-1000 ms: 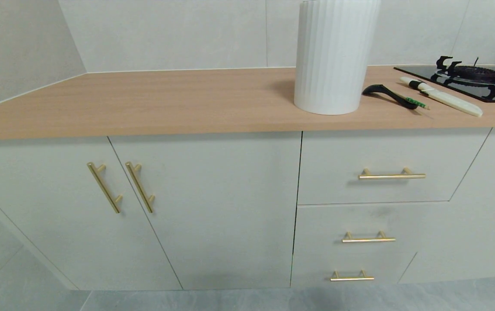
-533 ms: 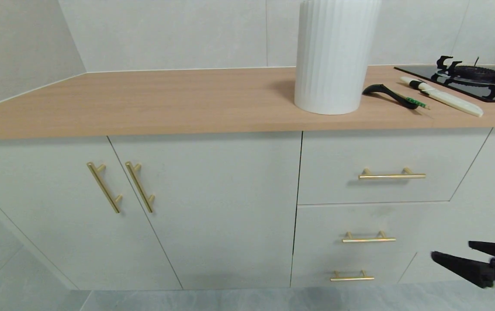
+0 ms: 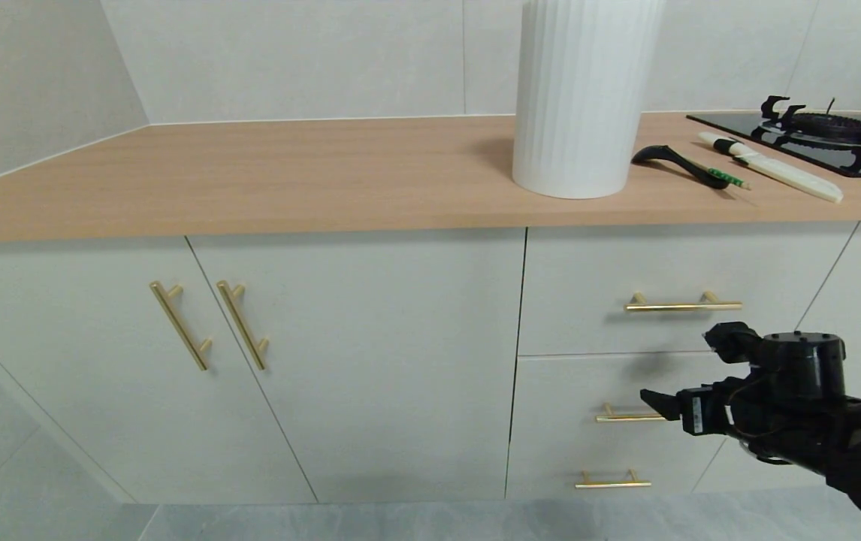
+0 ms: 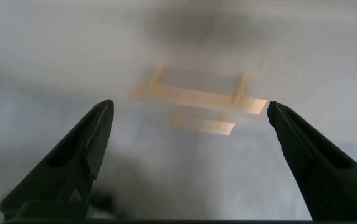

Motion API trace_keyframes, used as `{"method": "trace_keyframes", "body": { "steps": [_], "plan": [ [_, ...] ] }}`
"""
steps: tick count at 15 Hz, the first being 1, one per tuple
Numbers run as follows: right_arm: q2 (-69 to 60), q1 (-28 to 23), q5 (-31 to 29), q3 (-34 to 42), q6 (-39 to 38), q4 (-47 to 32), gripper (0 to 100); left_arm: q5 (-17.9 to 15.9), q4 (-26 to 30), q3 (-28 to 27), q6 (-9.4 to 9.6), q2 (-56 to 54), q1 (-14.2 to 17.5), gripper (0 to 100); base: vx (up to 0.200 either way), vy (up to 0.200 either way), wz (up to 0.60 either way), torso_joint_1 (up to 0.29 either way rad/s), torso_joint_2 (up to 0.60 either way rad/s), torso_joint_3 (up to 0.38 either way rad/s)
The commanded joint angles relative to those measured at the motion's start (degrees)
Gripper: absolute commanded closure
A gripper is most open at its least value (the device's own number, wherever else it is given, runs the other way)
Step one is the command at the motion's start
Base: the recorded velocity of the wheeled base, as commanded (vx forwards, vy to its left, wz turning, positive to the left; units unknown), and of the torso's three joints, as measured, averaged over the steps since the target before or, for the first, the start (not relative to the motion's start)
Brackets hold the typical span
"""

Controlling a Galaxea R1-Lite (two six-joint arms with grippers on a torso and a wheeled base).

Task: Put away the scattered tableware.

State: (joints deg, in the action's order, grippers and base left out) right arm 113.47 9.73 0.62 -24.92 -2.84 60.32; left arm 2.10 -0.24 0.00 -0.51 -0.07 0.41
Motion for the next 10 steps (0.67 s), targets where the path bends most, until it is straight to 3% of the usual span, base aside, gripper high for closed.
{"method": "trace_keyframes", "body": {
  "steps": [1, 10],
  "plan": [
    [12.8, 0.1, -4.1, 0.6, -0.1, 8.2, 0, 0.0, 0.0, 0.0, -0.02, 0.1, 0.0, 0, 0.0, 0.0, 0.0, 0.0, 0.0, 0.0],
    [22.4, 0.1, -9.9, -3.1, -1.8, 20.5, 0, 0.0, 0.0, 0.0, -0.02, 0.1, 0.0, 0, 0.0, 0.0, 0.0, 0.0, 0.0, 0.0]
  ]
}}
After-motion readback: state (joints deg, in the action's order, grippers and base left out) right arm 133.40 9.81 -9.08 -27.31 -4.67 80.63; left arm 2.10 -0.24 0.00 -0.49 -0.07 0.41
